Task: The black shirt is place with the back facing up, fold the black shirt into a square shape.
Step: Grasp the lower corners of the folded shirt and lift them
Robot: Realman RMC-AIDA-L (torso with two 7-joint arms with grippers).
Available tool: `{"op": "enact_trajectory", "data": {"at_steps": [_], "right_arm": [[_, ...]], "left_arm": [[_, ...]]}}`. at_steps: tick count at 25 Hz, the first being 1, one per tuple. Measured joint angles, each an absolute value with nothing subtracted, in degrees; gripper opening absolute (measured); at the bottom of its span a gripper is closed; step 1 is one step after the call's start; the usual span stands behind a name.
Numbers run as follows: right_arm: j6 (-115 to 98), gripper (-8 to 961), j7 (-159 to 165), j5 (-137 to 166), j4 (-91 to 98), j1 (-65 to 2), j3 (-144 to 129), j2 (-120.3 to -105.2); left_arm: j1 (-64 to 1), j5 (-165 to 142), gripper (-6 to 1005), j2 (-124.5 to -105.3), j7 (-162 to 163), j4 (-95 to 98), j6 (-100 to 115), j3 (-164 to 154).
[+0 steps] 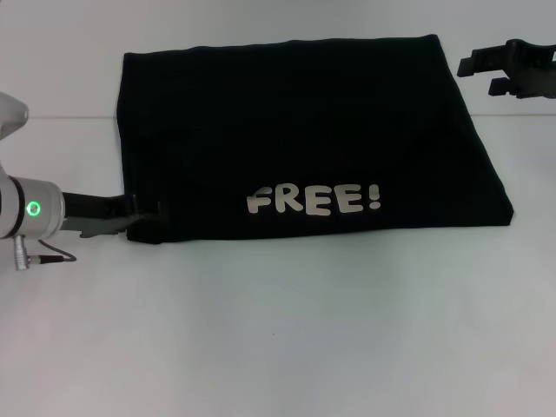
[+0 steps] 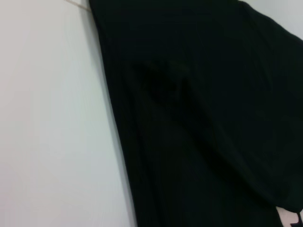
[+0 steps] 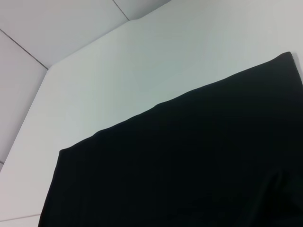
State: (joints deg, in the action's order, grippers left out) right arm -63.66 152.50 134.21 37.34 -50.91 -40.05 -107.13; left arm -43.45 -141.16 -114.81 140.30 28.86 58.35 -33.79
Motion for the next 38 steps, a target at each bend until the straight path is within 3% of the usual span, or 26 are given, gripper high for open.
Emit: {"op": "enact_trajectory", "data": {"at_steps": [3, 6, 16, 22, 30, 38], "right_arm": [[-63.9, 704, 152.5, 134.2, 37.4, -50.8, -40.1, -107.13], [-64.1, 703, 152.5, 134.2, 37.5, -50.7, -40.1, -107.12], [-65.5, 701, 152.5, 134.1, 37.7, -49.9, -40.3, -106.82], [-69.1, 700, 151.6, 134.5, 37.9, -48.5, -40.4, -106.13], [-75.8, 698, 148.1, 138.5, 39.3, -44.0, -40.8, -105.09], [-69.0, 697, 142.2, 139.2, 38.6, -41.6, -40.4, -108.2]], "left_arm": [[-43.6, -141.7, 551, -114.9, 142.3, 28.7, 57.8, -35.8], [-43.7, -142.4, 424, -114.97, 143.4, 29.0, 57.8, -36.5], [-43.2, -142.3, 235, -115.05, 143.8, 30.1, 59.0, -36.3], [-44.0, -141.1, 2, -114.22, 143.5, 30.2, 62.3, -35.9], [-44.9, -140.6, 1, -113.59, 143.8, 30.9, 64.3, -34.8], [-45.0, -139.7, 2, -113.55, 143.8, 30.9, 63.1, -34.7]]}}
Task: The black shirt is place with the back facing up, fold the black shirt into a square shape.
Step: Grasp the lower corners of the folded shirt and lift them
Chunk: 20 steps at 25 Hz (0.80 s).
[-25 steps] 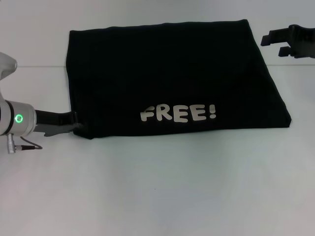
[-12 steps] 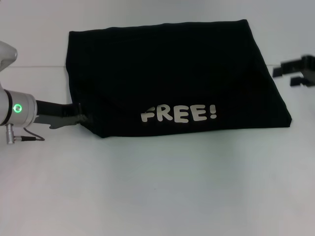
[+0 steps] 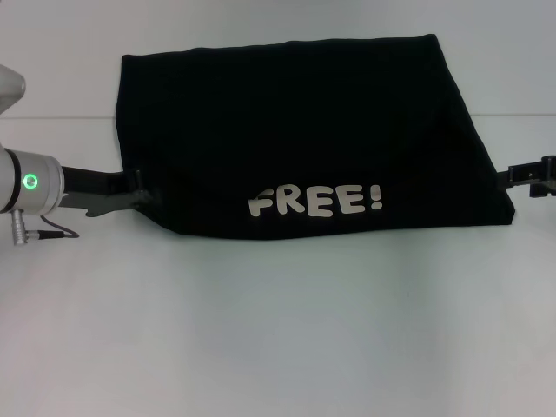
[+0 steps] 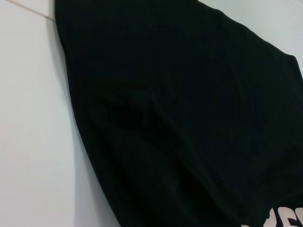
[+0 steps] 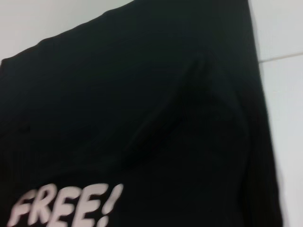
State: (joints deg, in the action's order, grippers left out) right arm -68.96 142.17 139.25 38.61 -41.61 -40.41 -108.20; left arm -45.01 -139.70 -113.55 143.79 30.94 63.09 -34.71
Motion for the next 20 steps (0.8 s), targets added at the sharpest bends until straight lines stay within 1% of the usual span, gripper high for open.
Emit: {"op": "enact_trajectory", "data": {"at_steps": [1, 6, 7, 16, 20], "right_arm": [[-67.2, 697, 141.5, 139.3, 38.1, -41.5, -40.6, -108.8], [-60.3, 696, 139.4, 139.7, 34.5, -42.3, -40.9, -110.61], [-60.3, 695, 139.4, 139.7, 34.5, -42.3, -40.9, -110.61], [-53.6, 694, 139.1, 139.9, 32.2, -43.3, -43.9, -112.54], [-52.3, 693, 139.3, 139.9, 30.3, -44.1, -45.5, -112.63]], "left_arm": [[-45.0, -139.7, 2, -113.55, 143.8, 30.9, 63.1, -34.7], [-45.1, -139.7, 2, -113.59, 143.8, 30.9, 63.0, -34.7], [-45.1, -139.7, 2, -113.6, 143.8, 30.9, 63.0, -34.7], [-45.0, -139.0, 1, -113.71, 143.8, 30.9, 62.4, -34.7], [-44.9, -138.8, 1, -113.73, 143.8, 30.9, 62.3, -34.7]]}}
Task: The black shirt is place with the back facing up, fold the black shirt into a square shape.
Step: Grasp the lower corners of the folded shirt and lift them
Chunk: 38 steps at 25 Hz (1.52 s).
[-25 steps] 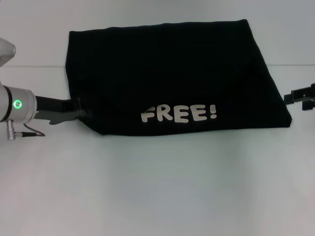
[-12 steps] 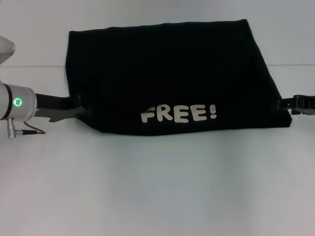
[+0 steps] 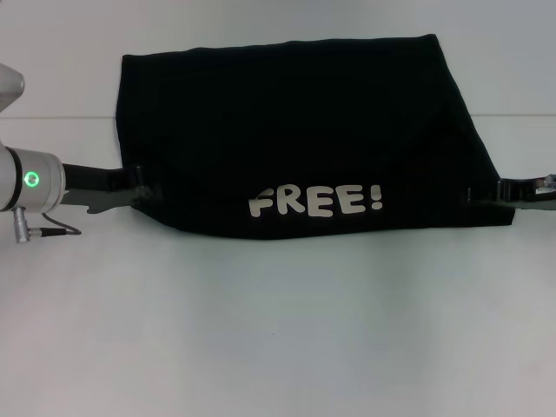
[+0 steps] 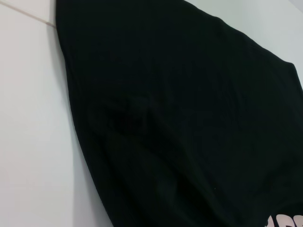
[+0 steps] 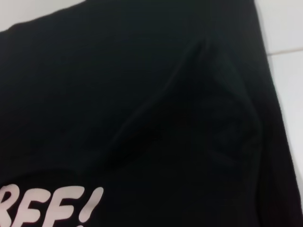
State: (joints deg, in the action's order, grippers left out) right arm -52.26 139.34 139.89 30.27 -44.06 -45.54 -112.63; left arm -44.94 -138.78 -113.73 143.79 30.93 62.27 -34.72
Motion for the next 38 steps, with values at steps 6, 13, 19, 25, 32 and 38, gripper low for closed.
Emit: {"op": "enact_trajectory", "data": {"at_steps": [6, 13, 19, 25, 32, 38], "right_arm": [[-53.3, 692, 142.0, 139.9, 30.3, -44.4, -45.8, -111.99], [-54.2, 544, 142.6, 139.9, 31.2, -44.5, -46.0, -111.64], [-53.9, 306, 142.6, 139.9, 31.0, -44.5, -46.1, -111.53], [-55.1, 42, 143.0, 139.9, 30.6, -44.4, -45.8, -110.9], [-65.0, 6, 146.1, 139.9, 33.8, -42.1, -45.5, -108.36], [-78.8, 6, 151.5, 142.2, 45.8, -35.9, -45.5, -108.75]], "left_arm": [[-44.9, -137.9, 2, -113.74, 143.6, 30.9, 62.2, -34.7], [-44.7, -137.4, 2, -113.83, 143.4, 31.1, 62.2, -34.7], [-44.7, -137.4, 1, -113.82, 143.5, 31.2, 62.2, -34.7], [-44.8, -137.4, 1, -113.67, 143.4, 31.2, 62.8, -34.8], [-45.1, -138.6, 1, -112.39, 142.4, 32.9, 71.1, -35.9], [-44.7, -141.8, 2, -111.32, 141.8, 37.0, 85.2, -35.9]]}}
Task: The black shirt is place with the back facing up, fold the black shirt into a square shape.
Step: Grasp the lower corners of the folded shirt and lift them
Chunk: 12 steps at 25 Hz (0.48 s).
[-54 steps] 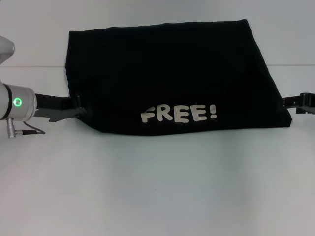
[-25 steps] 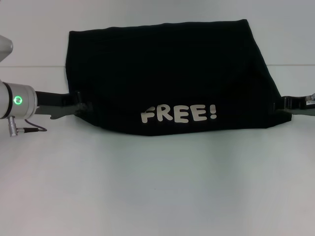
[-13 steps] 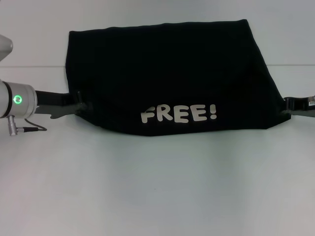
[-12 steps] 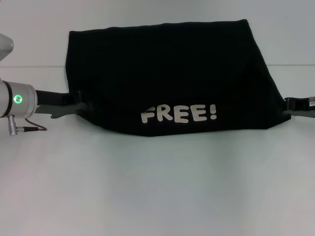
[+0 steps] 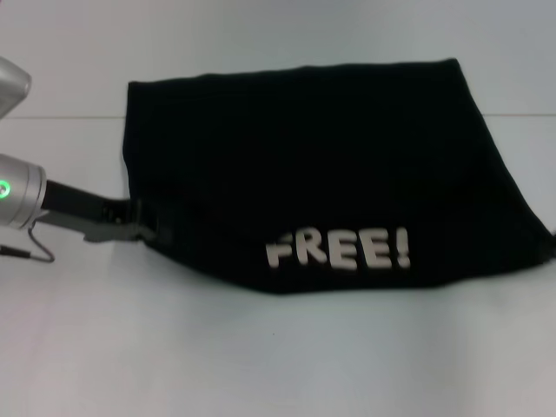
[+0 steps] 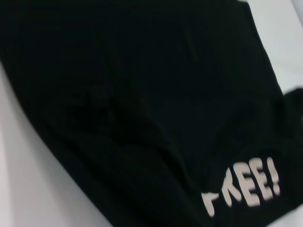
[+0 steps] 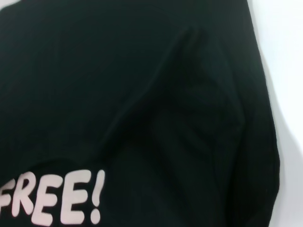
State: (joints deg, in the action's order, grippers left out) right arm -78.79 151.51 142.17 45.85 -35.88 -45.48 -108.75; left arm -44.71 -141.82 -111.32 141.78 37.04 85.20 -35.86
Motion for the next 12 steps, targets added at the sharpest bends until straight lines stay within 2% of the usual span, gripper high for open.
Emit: {"op": "enact_trajectory", "data": {"at_steps": [3, 7, 12], "right_arm": [[-86.5, 7, 153.4, 144.3, 52.2, -32.8, -45.2, -109.78], [-96.5, 7, 153.8, 145.2, 59.7, -27.9, -43.9, -112.31], [-104.2, 7, 153.3, 145.6, 66.2, -22.8, -43.2, -115.39]], "left_arm": [[-44.5, -143.8, 2, -111.04, 140.5, 38.6, 92.1, -35.8], [-42.9, -145.4, 2, -111.1, 137.9, 40.2, 101.1, -35.8], [-40.2, -147.7, 2, -112.2, 134.5, 41.3, 110.6, -35.7]]}}
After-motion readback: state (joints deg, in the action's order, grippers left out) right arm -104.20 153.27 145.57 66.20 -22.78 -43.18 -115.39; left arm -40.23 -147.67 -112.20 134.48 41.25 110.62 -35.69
